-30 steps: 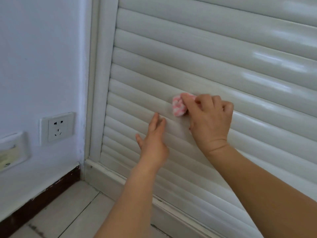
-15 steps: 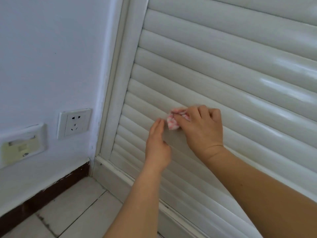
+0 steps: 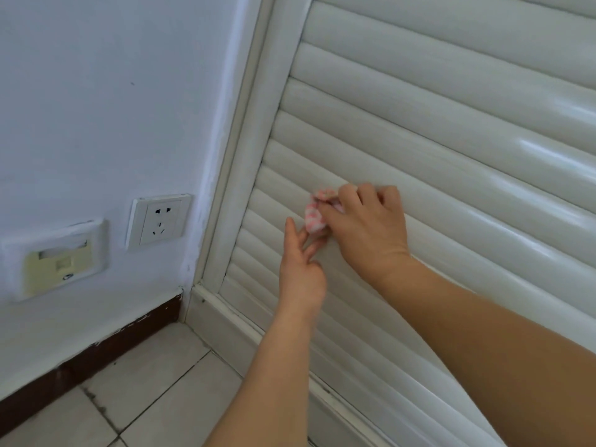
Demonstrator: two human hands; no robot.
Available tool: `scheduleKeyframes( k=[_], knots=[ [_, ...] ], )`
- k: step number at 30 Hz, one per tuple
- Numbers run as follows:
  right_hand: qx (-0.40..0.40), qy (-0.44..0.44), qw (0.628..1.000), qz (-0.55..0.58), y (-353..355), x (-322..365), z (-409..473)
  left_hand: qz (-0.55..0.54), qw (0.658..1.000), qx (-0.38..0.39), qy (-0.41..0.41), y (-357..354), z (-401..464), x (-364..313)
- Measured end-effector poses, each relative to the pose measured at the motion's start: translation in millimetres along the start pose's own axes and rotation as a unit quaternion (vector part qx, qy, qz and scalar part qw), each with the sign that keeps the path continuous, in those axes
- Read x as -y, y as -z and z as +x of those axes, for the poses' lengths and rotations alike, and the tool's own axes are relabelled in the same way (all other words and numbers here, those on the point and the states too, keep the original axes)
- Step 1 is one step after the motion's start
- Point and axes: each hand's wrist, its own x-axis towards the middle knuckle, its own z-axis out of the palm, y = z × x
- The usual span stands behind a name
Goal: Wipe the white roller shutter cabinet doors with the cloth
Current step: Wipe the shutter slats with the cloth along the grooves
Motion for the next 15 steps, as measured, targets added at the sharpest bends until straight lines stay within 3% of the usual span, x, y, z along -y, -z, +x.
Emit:
scheduleKeyframes(
  k=[5, 10, 15],
  knots=[
    [0.032, -0.015, 0.999, 0.000, -11.3, 17.5, 21.9, 0.010, 1.000, -0.021, -0.006, 3.4, -0.6, 7.9],
    [-0.025, 0.032, 0.998, 0.050, -14.5, 16.5, -9.2, -0.030, 0.998, -0.057, 0.007, 3.7, -0.4, 21.9],
    [-0.004, 0.051, 0.998, 0.044, -11.1, 15.4, -19.1, -0.072, 0.995, -0.056, 0.043, 10.2, 1.0, 21.7]
  ],
)
